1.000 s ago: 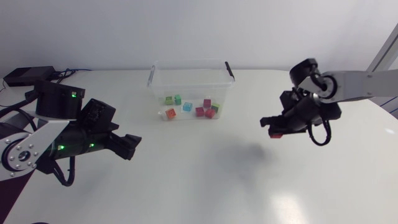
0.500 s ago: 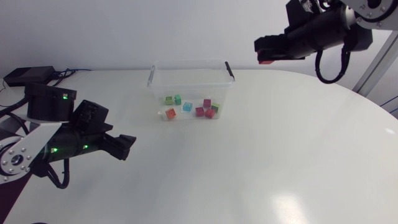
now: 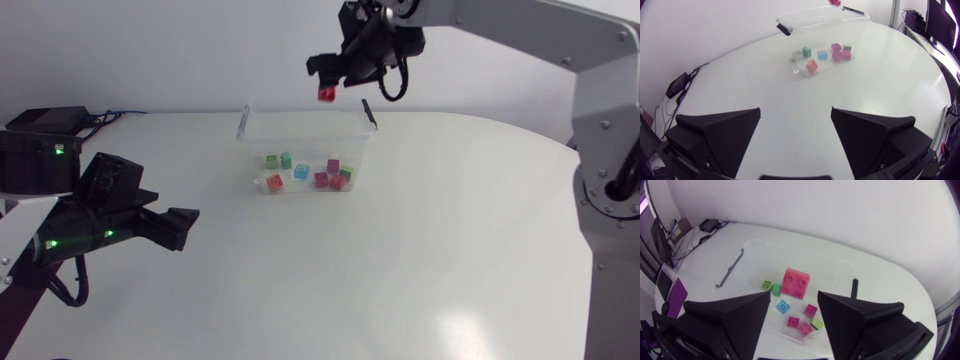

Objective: Place the duplo bricks in the container

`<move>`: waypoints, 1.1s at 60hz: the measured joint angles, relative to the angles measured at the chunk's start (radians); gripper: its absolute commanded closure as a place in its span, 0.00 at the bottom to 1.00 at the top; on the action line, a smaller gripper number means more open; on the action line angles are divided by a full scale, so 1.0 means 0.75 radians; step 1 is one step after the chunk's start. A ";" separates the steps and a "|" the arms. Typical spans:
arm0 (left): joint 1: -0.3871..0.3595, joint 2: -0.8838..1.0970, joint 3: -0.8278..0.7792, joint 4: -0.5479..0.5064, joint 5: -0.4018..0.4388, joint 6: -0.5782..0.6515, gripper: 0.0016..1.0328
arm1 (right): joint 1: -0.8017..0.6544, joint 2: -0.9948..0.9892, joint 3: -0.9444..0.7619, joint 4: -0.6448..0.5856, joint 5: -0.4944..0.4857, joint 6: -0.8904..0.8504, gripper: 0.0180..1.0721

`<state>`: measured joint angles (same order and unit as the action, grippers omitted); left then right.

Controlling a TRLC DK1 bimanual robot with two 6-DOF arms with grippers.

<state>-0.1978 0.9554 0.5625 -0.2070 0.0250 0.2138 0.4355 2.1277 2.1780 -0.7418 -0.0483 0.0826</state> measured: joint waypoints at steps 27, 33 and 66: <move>0.110 -0.132 -0.010 0.104 -0.001 -0.041 0.04 | -0.215 -1.016 -0.863 0.305 0.233 -0.012 0.05; 0.171 -0.248 -0.046 0.128 -0.001 -0.050 0.04 | -0.156 -1.229 -1.069 0.349 0.327 -0.033 0.05; 0.376 -0.868 -0.267 0.067 -0.001 -0.075 0.05 | -0.078 -1.982 -1.753 0.365 0.507 -0.077 0.05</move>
<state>0.0845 0.3042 0.3626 -0.1570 0.0246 0.1574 0.3767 0.6415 0.8631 -0.4679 0.3321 0.0246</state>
